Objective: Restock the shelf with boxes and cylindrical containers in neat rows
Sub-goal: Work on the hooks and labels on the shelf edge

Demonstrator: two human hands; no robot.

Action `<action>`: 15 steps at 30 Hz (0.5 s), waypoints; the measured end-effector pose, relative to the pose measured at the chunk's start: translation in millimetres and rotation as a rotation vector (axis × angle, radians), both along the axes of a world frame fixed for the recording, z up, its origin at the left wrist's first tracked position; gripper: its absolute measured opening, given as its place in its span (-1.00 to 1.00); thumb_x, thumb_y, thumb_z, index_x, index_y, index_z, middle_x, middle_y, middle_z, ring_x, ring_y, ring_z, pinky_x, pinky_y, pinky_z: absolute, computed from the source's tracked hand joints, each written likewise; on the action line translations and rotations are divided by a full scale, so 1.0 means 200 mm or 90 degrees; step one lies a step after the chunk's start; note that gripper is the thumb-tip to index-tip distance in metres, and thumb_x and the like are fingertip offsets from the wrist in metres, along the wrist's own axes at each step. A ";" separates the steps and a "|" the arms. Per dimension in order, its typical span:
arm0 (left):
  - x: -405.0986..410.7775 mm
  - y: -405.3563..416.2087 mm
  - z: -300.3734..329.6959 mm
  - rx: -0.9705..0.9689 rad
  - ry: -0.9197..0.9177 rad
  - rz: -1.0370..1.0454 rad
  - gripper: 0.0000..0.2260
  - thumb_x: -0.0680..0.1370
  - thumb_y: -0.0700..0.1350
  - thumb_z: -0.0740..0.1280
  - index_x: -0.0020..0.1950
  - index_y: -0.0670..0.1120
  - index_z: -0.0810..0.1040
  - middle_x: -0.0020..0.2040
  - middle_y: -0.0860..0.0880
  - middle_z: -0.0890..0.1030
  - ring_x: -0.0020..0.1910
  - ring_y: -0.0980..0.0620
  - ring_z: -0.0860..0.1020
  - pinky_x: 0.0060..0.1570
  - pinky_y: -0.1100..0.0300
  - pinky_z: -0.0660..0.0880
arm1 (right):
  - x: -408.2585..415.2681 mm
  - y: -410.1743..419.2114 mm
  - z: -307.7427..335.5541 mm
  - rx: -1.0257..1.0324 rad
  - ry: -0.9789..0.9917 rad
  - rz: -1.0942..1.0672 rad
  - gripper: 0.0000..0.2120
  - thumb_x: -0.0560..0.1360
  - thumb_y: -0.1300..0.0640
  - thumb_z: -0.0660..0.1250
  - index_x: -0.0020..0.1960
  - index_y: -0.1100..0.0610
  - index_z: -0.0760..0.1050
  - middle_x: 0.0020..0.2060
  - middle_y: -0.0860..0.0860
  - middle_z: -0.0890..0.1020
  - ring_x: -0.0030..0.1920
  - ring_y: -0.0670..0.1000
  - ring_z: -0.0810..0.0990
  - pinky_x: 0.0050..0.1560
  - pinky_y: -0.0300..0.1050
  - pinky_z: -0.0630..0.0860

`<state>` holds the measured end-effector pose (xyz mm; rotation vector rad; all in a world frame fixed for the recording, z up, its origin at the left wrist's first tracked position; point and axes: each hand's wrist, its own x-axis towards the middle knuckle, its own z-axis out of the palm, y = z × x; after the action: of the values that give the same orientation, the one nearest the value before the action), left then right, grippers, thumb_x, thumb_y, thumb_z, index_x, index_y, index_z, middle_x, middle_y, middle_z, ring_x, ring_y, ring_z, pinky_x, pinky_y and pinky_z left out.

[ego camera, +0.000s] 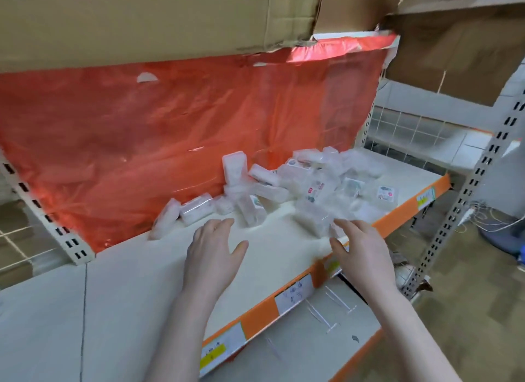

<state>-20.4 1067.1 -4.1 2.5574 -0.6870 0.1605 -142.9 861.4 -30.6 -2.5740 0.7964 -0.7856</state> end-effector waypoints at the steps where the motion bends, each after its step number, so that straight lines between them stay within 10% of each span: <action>1: 0.03 -0.03 0.00 0.004 -0.005 -0.004 -0.55 0.55 0.05 0.27 0.42 -0.03 0.35 0.40 -0.02 0.37 0.38 -0.03 0.28 0.30 0.11 0.24 | 0.03 -0.04 0.00 -0.005 -0.004 -0.002 -0.68 0.47 0.18 0.35 0.21 0.18 0.53 0.04 0.14 0.59 0.08 0.21 0.50 0.03 0.06 0.41; 7: 0.14 -0.20 0.00 0.010 0.003 0.013 -0.58 0.54 0.01 0.30 0.38 -0.04 0.39 0.35 -0.04 0.41 0.35 -0.05 0.32 0.27 0.11 0.26 | 0.19 -0.18 -0.02 -0.005 0.047 0.038 -0.59 0.46 0.12 0.36 0.28 0.16 0.47 0.09 0.13 0.57 0.14 0.20 0.48 0.10 0.05 0.39; 15: 0.11 -0.31 -0.05 0.017 0.045 0.138 -0.55 0.55 0.03 0.28 0.42 -0.05 0.35 0.39 -0.02 0.37 0.38 -0.03 0.28 0.31 0.11 0.23 | 0.32 -0.30 -0.11 -0.168 0.041 0.150 -0.43 -0.01 0.14 0.61 -0.02 0.19 0.60 -0.35 0.06 0.61 -0.25 0.20 0.57 -0.27 -0.01 0.50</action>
<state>1.4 1005.8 -13.9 2.6455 -0.3867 0.1320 -79.6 800.8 -52.8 -2.8708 0.4179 -0.7820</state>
